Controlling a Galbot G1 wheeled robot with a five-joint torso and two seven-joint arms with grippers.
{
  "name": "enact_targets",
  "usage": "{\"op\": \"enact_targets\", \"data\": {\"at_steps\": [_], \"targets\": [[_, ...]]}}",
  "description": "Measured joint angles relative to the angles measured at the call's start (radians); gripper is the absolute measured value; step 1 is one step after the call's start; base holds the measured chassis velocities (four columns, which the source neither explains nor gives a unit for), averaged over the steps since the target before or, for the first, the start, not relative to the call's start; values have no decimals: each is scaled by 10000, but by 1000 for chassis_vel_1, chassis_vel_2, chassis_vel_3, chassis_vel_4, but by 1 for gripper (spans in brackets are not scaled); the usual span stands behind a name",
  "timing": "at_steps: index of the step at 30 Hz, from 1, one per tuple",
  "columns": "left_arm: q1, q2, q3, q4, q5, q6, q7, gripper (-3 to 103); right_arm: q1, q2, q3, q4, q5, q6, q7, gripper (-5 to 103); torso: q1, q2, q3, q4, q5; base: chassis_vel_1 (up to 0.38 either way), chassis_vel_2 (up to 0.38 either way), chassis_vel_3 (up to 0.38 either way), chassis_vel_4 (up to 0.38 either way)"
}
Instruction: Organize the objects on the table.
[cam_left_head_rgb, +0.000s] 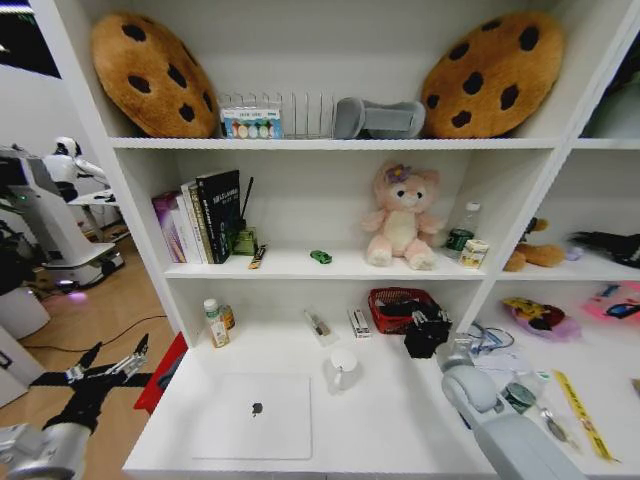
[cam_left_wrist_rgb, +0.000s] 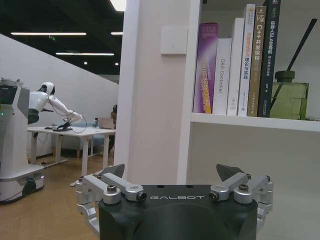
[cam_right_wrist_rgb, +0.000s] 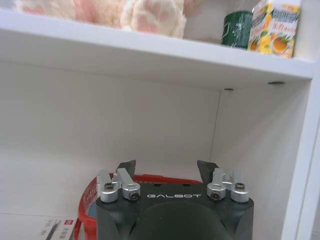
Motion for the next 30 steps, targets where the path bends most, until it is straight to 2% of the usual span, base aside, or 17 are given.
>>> {"op": "enact_targets", "data": {"at_steps": [1, 2, 3, 4, 6, 7, 8, 10, 11, 15, 18, 23, 26, 27, 28, 29, 30], "targets": [[0, 0, -1, 0, 1, 0, -1, 100, -259, 0, 125, 370, 74, -162, 116, 73, 0, 0, 1, 1, -2, 0, 0, 0, 0], [0, 0, 0, 0, 0, 0, -1, 100, -853, 11, 465, 1208, 312, -547, 308, 78, 0, 0, 0, 1, 0, 0, 0, 0, 0], [0, 0, 0, 0, 0, 0, -1, 100, -853, 11, 465, 1208, 312, -547, 308, 78, 0, 0, 0, 1, 0, 0, 0, 0, 0], [0, 0, 0, -1, 0, 0, -1, 100, -1282, 44, 716, 1737, 379, -744, 427, 89, 0, 1, 0, 0, -3, 0, 0, 0, 0], [0, -1, 0, 0, 1, 0, -1, 100, -1682, 105, 929, 2164, 359, -862, 535, 89, -1, 1, 0, 1, -3, 0, 0, 0, 0], [0, -1, -1, 0, 0, 0, -2, 100, -2207, 204, 1203, 2617, 327, -1103, 677, 94, -2, 1, 0, 3, -2, 0, 0, 0, 0], [0, -1, -1, 0, 0, 0, -2, 100, -2207, 204, 1203, 2617, 327, -1103, 677, 94, -2, 1, 0, 3, -2, 0, 0, 0, 0], [0, 0, 0, 0, 1, 1, 1, 100, -3234, 514, 1657, 3301, 337, -1754, 1267, 100, -2, 1, -1, -1, -1, 0, 0, 0, 0], [0, 0, 0, 0, 1, 0, -2, 100, -3779, 717, 1869, 3527, 402, -2108, 1574, 100, -3, 1, 0, -1, -1, 0, 0, 0, 0], [0, -1, 0, 0, 0, 0, 0, 100, -4582, 1124, 2174, 3660, 591, -2399, 1841, 100, -2, 1, -1, 0, -1, 0, 0, 0, 0], [0, -1, 0, 0, 1, 1, -1, 100, -5199, 1352, 2407, 3482, 1051, -2351, 1534, 100, -3, 1, -1, -1, 0, 0, 0, 0, 0], [0, 0, 0, 0, 1, 0, -1, 100, -5281, 1340, 2483, 3324, 1205, -2298, 1290, 100, -3, 1, 0, 0, 0, 0, 0, 0, 0], [0, 0, -1, 0, 1, 1, -1, 100, -5060, 1019, 2566, 2469, 1668, -2170, 598, 100, -2, 0, 1, 3, 3, 0, 0, 0, 0], [0, 0, -1, 0, 1, 1, -1, 100, -5060, 1019, 2566, 2469, 1668, -2170, 598, 100, -2, 0, 1, 3, 3, 0, 0, 0, 0], [0, -1, 0, 0, 0, 0, -1, 100, -4759, 705, 2579, 1973, 2317, -2233, 93, 100, -2, -1, 1, 4, 1, 0, 0, 0, 0], [0, 0, -1, 1, 1, 1, -1, 100, -4564, 551, 2579, 1655, 2480, -2258, -216, 100, -2, -1, 1, 3, 2, 0, 0, 0, 0], [0, 0, -1, 1, 1, 1, -1, 100, -4564, 551, 2579, 1655, 2480, -2258, -216, 100, -2, -1, 1, 3, 2, 0, 0, 0, 0]]}}
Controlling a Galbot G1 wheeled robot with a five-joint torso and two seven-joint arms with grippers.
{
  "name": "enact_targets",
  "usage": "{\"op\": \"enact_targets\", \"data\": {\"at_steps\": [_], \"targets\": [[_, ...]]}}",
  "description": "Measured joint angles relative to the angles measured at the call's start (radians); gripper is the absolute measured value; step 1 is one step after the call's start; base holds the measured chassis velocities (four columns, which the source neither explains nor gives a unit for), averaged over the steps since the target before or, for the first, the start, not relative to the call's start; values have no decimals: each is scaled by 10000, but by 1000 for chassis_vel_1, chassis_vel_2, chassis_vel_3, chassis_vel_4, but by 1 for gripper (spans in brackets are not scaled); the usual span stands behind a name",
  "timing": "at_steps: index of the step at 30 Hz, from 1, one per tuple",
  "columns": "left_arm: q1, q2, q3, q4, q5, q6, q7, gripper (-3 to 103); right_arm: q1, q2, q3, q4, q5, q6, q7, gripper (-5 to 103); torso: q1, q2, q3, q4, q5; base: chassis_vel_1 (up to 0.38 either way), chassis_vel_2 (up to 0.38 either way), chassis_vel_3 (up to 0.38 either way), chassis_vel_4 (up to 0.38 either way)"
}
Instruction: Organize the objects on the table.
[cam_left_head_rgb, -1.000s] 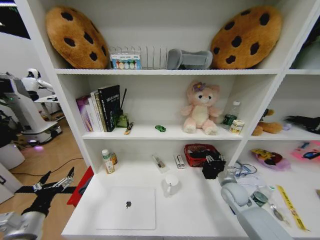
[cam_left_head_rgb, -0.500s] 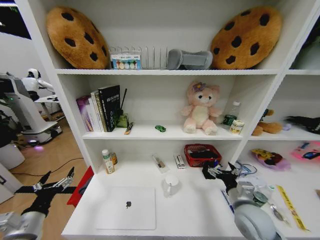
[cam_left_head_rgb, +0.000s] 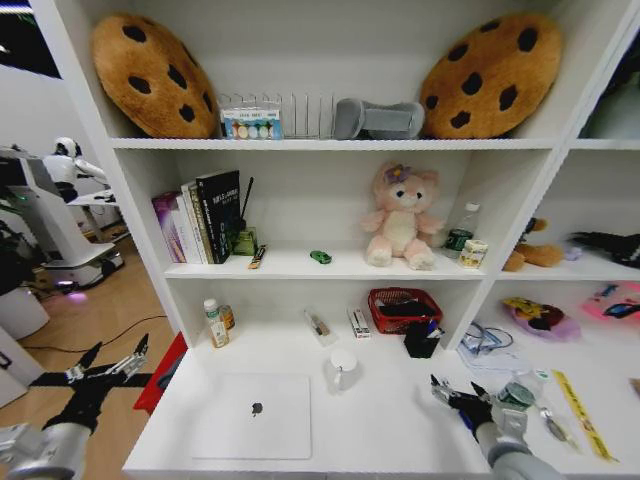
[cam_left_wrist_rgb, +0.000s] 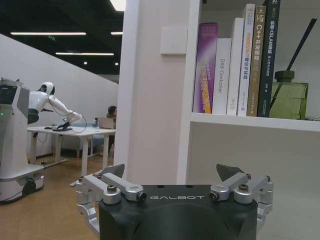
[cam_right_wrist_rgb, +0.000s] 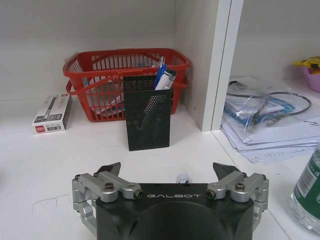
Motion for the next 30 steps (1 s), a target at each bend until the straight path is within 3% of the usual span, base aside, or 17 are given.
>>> {"op": "enact_targets", "data": {"at_steps": [5, 17, 25, 27, 28, 29, 30], "targets": [[0, 0, 0, 0, 0, 0, 0, 100, 217, -452, 209, -403, 503, -162, -569, 100, 2, 0, 0, -3, -1, 0, 0, 0, 0], [0, 0, 0, -1, 0, 0, 0, 100, 615, -733, 8, -1385, 885, -360, -759, 103, 2, 0, 0, -3, -1, 0, 0, 0, 0], [0, 0, 0, -1, 0, 0, 0, 100, 1027, -679, -540, -1837, 708, -263, -796, 82, 2, 0, 0, -1, -4, 0, 0, 0, 0], [0, 0, 0, -1, 0, 0, 0, 100, 1018, -659, -599, -1846, 645, -206, -777, 71, 2, 1, -1, -2, -7, 0, 0, 0, 0], [0, 0, 0, -1, 0, 0, 0, 100, 1018, -659, -599, -1846, 645, -206, -777, 71, 2, 1, -1, -2, -7, 0, 0, 0, 0], [0, 0, 1, 0, 0, 0, 0, 100, 992, -651, -607, -1846, 601, -181, -767, 60, 1, 1, -1, -3, -7, 0, 0, 0, 0], [0, 0, 0, 0, 0, 0, 0, 100, 979, -646, -607, -1845, 583, -172, -750, 60, 2, 1, -1, -3, -7, 0, 0, 0, 0]]}}
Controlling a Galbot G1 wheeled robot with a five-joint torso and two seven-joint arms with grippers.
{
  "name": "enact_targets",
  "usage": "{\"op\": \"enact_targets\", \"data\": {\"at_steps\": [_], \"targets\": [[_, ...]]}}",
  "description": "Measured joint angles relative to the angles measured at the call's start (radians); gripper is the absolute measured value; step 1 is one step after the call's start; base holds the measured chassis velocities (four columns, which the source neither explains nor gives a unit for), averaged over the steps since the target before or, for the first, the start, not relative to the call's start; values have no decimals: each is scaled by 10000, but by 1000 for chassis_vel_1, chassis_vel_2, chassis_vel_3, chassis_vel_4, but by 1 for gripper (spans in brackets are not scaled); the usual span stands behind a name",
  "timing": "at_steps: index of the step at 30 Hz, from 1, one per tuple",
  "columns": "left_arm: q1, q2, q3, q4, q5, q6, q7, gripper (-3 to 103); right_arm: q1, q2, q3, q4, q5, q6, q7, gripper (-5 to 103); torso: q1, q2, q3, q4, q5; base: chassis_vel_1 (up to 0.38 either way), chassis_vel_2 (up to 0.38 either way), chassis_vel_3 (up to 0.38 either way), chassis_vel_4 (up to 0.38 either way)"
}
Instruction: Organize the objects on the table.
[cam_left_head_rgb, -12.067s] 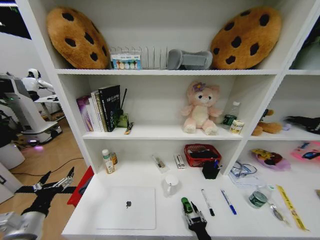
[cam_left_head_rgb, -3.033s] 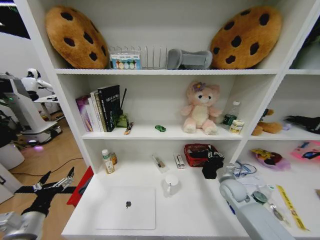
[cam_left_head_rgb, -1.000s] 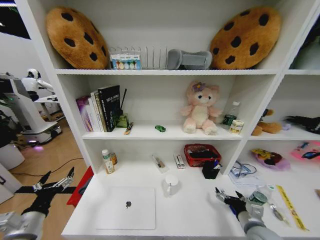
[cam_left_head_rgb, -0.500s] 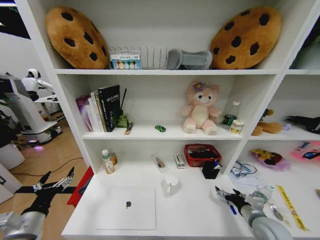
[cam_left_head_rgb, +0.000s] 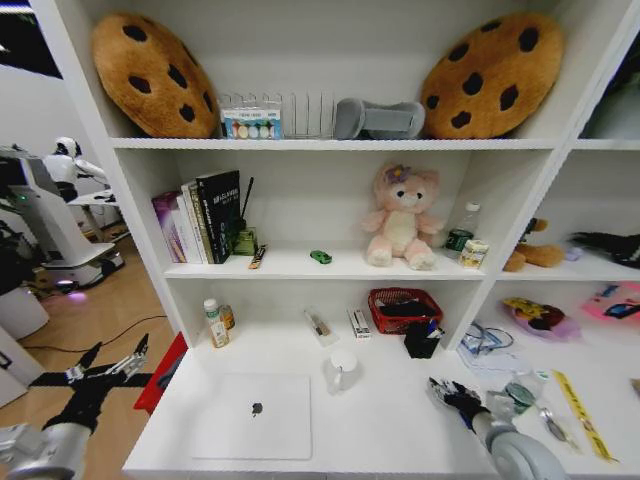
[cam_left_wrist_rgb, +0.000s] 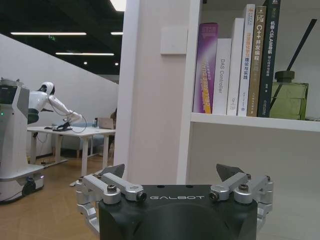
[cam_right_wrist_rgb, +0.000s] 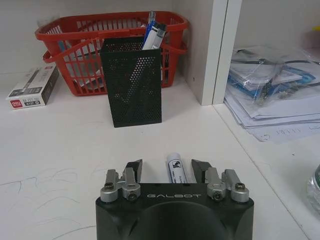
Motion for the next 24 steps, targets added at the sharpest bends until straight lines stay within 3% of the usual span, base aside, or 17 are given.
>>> {"op": "enact_targets", "data": {"at_steps": [11, 17, 20, 22, 24], "targets": [[0, -1, 0, 0, 0, 0, 0, 100, -82, 59, 53, 70, -90, 27, 95, 16, 0, 0, 1, 1, 7, 0, 0, 0, 0], [-1, 0, 0, 0, 0, 0, 0, 100, -92, 52, 130, 195, -64, 37, 99, 13, 0, 0, 1, -1, 11, 0, 0, 0, 0], [0, -1, 0, 0, 0, 0, 0, 100, -42, 40, 226, 347, -378, 386, 23, 13, 1, -1, 1, 0, 8, 0, 0, 0, 0], [0, 0, 0, 0, 0, 0, 0, 100, 140, -19, 321, 524, -1382, 1376, -315, 13, 0, 0, 1, -1, 6, 0, 0, 0, 0], [0, 0, 0, 0, 0, 0, 0, 100, 223, -36, 325, 534, -1674, 1655, -394, 13, 0, -1, 1, -1, 5, 0, 0, 0, 0]]}}
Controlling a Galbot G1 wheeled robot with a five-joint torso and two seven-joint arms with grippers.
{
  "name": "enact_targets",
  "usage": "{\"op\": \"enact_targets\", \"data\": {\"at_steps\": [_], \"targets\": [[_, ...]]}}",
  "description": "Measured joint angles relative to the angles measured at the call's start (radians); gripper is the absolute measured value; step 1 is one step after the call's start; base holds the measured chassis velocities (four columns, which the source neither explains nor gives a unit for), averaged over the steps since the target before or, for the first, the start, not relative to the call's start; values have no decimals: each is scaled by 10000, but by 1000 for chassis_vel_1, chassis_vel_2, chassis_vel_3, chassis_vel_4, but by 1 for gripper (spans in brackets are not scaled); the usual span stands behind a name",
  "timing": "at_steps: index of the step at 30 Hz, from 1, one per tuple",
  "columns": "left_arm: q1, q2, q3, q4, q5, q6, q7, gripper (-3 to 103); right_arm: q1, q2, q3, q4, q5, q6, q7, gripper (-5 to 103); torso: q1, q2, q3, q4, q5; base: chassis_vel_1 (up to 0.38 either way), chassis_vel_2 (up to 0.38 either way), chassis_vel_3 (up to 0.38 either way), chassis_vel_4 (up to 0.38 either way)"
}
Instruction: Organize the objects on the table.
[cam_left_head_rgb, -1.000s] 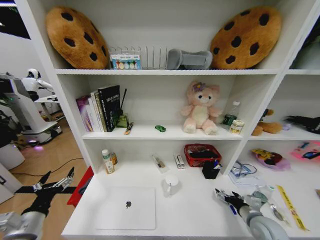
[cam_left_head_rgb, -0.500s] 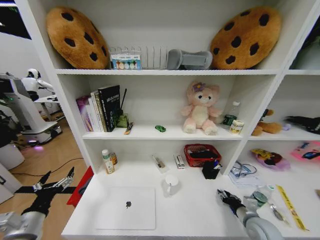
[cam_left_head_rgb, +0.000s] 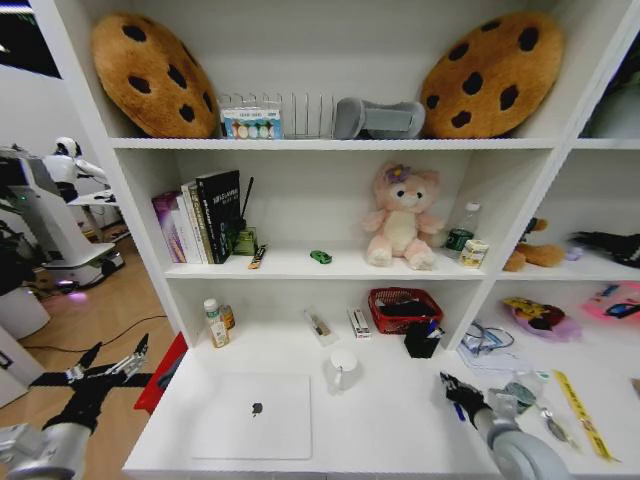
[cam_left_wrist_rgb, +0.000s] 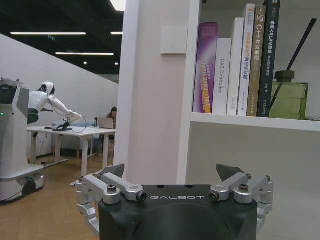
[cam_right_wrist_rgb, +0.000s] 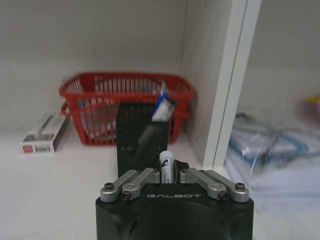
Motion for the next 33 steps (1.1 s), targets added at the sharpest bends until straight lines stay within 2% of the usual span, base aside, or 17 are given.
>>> {"op": "enact_targets", "data": {"at_steps": [1, 2, 3, 4, 5, 6, 14, 24, 33], "targets": [[0, 0, 0, 0, 0, 0, 0, 100, 300, -46, -21, -6, -704, 750, -135, 13, 0, 0, 0, 3, 0, 0, 0, 0, 0], [0, 0, 0, 0, 0, 0, 0, 100, 300, -46, -21, -6, -704, 750, -135, 13, 0, 0, 0, 3, 0, 0, 0, 0, 0], [0, 0, 0, -1, 0, 0, 0, 100, 532, -58, -76, -41, -1086, 1210, -176, 13, 0, 0, 0, 4, 0, 0, 0, 0, 0], [0, 0, 0, -1, 0, 0, 0, 100, 532, -58, -76, -41, -1086, 1210, -176, 13, 0, 0, 0, 4, 0, 0, 0, 0, 0], [0, 0, 0, -1, 0, 0, 0, 100, 927, -75, -225, -68, -1477, 1705, -220, 13, 0, 0, 0, 4, 0, 0, 0, 0, 0], [0, 0, 0, 0, 0, 0, 0, 100, 1174, -81, -363, -67, -1576, 1804, -221, 13, 1, 0, 0, 4, 0, 0, 0, 0, 0], [0, 0, 0, 0, 0, 0, 0, 100, 2607, -121, -1345, -686, -1881, 1956, -88, 13, 1, 0, 0, 1, 2, 0, 0, 0, 0], [0, 0, 0, 0, 0, 0, 0, 100, 4185, -372, -1989, -2073, -1560, 1970, -61, 13, 1, 0, 0, 0, 1, 0, 0, 0, 0], [0, 0, 0, 0, 0, 0, 1, 100, 5876, -209, -3297, -3765, -1375, 2106, -31, 13, 1, -1, 1, 3, 2, 0, 0, 0, 0]]}}
